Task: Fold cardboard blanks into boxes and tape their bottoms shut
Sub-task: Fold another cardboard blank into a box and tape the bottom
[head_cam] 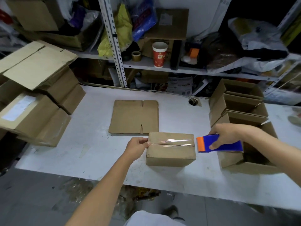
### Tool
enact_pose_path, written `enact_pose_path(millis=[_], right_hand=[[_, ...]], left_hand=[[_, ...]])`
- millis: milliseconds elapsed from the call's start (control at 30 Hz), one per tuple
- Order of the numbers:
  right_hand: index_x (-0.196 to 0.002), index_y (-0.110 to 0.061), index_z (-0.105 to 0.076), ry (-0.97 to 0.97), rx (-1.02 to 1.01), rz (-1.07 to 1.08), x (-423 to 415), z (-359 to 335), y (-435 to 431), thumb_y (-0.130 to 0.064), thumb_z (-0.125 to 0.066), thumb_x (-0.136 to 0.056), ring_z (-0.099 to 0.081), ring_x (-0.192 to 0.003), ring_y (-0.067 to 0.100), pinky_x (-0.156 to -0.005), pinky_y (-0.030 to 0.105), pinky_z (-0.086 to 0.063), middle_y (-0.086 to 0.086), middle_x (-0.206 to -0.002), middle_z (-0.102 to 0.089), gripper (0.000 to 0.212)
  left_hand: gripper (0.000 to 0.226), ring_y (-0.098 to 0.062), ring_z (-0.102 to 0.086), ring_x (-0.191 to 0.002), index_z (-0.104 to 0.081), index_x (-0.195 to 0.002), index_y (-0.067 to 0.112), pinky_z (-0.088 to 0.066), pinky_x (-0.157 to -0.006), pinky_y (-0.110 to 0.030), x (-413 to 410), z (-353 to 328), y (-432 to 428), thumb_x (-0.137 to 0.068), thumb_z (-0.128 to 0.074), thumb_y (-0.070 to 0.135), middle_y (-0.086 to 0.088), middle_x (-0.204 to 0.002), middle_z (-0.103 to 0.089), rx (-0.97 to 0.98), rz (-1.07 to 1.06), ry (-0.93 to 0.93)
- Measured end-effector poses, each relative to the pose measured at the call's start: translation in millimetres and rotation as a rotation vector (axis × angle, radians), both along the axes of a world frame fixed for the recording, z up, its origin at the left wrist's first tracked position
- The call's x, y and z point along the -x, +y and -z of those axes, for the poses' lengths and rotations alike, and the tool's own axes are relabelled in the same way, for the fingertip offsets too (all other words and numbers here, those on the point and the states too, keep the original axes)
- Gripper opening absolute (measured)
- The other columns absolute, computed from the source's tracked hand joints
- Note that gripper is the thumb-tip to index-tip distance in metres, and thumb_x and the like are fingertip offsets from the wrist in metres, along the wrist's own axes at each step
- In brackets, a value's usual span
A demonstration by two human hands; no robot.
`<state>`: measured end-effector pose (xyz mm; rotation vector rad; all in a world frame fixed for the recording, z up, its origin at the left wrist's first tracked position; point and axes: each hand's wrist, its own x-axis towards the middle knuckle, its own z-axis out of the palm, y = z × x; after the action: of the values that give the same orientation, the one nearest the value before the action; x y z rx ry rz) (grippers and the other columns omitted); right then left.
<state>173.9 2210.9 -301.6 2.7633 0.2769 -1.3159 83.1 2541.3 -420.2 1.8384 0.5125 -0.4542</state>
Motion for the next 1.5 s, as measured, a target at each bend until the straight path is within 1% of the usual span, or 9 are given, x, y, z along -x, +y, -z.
enact_pose_path(millis=[100, 300, 600, 733, 833, 967, 1133, 1367, 1500], right_hand=[[-0.131, -0.025, -0.056, -0.032, 0.052, 0.048, 5.8, 3.7, -32.8, -0.054, -0.075, -0.081, -0.059, -0.098, 0.013, -0.079, 0.027, -0.049, -0.01, -0.107, -0.061, 0.061], [-0.138, -0.024, -0.047, -0.043, -0.054, 0.078, 19.2, 53.3, 6.2, -0.053, -0.072, -0.084, -0.057, -0.112, 0.019, -0.091, 0.035, -0.053, -0.004, -0.128, -0.059, 0.066], [-0.119, -0.028, -0.056, -0.34, -0.016, -0.084, 32.3, 73.6, 21.3, -0.054, -0.064, -0.086, -0.062, -0.097, 0.017, -0.068, 0.028, -0.048, -0.004, -0.109, -0.067, 0.043], [-0.106, -0.027, -0.06, -0.374, -0.028, 0.079, 46.8, 107.0, 23.9, -0.056, -0.061, -0.083, -0.063, -0.088, 0.021, -0.062, 0.028, -0.043, -0.002, -0.099, -0.068, 0.037], [-0.106, -0.026, -0.057, -0.336, -0.061, 0.212, 50.7, 114.5, 18.7, -0.058, -0.062, -0.083, -0.062, -0.088, 0.018, -0.069, 0.03, -0.05, -0.002, -0.102, -0.068, 0.039], [-0.122, -0.023, -0.052, -0.349, -0.143, 0.392, 54.8, 112.6, 7.5, -0.058, -0.063, -0.086, -0.062, -0.099, 0.019, -0.084, 0.038, -0.057, -0.001, -0.117, -0.065, 0.051], [-0.132, -0.021, -0.052, -0.375, -0.279, 0.54, 54.3, 103.1, 2.6, -0.059, -0.066, -0.085, -0.061, -0.098, 0.021, -0.083, 0.038, -0.057, 0.001, -0.118, -0.063, 0.062], [-0.139, -0.018, -0.047, -0.421, -0.424, 0.609, 57.8, 74.4, 4.2, -0.052, -0.067, -0.09, -0.058, -0.099, 0.019, -0.08, 0.033, -0.054, 0.004, -0.126, -0.061, 0.063], [-0.14, -0.02, -0.047, -0.429, -0.488, 0.561, 53.4, 59.5, 16.6, -0.052, -0.066, -0.09, -0.058, -0.097, 0.017, -0.076, 0.03, -0.054, 0.001, -0.124, -0.061, 0.062]], left_hand=[[0.029, -0.013, -0.065, -0.106, -0.068, -0.125, 0.015, -0.054, -0.092, -0.035, -0.4, 0.6, -0.8, -0.097, -0.064, 0.022, 0.007, -0.109, -0.07, -0.001, 0.003, 0.004], [0.028, -0.017, -0.068, -0.105, -0.068, -0.125, 0.015, -0.059, -0.083, -0.032, -0.6, -0.8, -3.1, -0.101, -0.054, 0.017, 0.002, -0.112, -0.073, 0.058, -0.017, 0.016], [0.034, -0.015, -0.065, -0.109, -0.064, -0.128, 0.022, -0.054, -0.099, -0.043, 6.9, -3.8, -4.6, -0.094, -0.064, 0.022, 0.005, -0.118, -0.07, -0.049, 0.12, -0.044], [0.057, -0.019, -0.062, -0.116, -0.043, -0.145, 0.036, -0.053, -0.098, -0.038, 7.6, -10.9, -7.2, -0.094, -0.065, 0.026, 0.002, -0.133, -0.062, -0.037, 0.128, 0.003], [0.074, -0.022, -0.045, -0.135, -0.025, -0.155, 0.028, -0.04, -0.099, -0.028, -1.2, -25.5, -13.3, -0.094, -0.066, 0.027, 0.004, -0.147, -0.044, -0.313, 0.335, -0.081], [0.084, -0.019, -0.013, -0.153, -0.021, -0.157, 0.029, -0.018, -0.123, -0.043, -34.0, -43.5, -36.0, -0.09, -0.068, 0.045, 0.003, -0.166, -0.015, -0.576, 0.669, -0.271], [0.086, -0.023, -0.041, -0.139, -0.027, -0.155, 0.033, -0.037, -0.113, -0.041, -66.3, -42.0, -64.9, -0.084, -0.072, 0.049, 0.003, -0.156, -0.04, -0.591, 0.902, -0.129], [0.068, -0.025, -0.058, -0.116, -0.05, -0.139, 0.026, -0.048, -0.095, -0.038, -54.9, -38.6, -42.2, -0.082, -0.067, 0.06, 0.0, -0.133, -0.061, -0.593, 0.678, -0.043], [0.055, -0.025, -0.063, -0.108, -0.043, -0.142, 0.033, -0.057, -0.08, -0.041, -27.6, -42.3, -25.5, -0.093, -0.059, 0.051, -0.002, -0.128, -0.061, -0.175, 0.422, 0.151]])
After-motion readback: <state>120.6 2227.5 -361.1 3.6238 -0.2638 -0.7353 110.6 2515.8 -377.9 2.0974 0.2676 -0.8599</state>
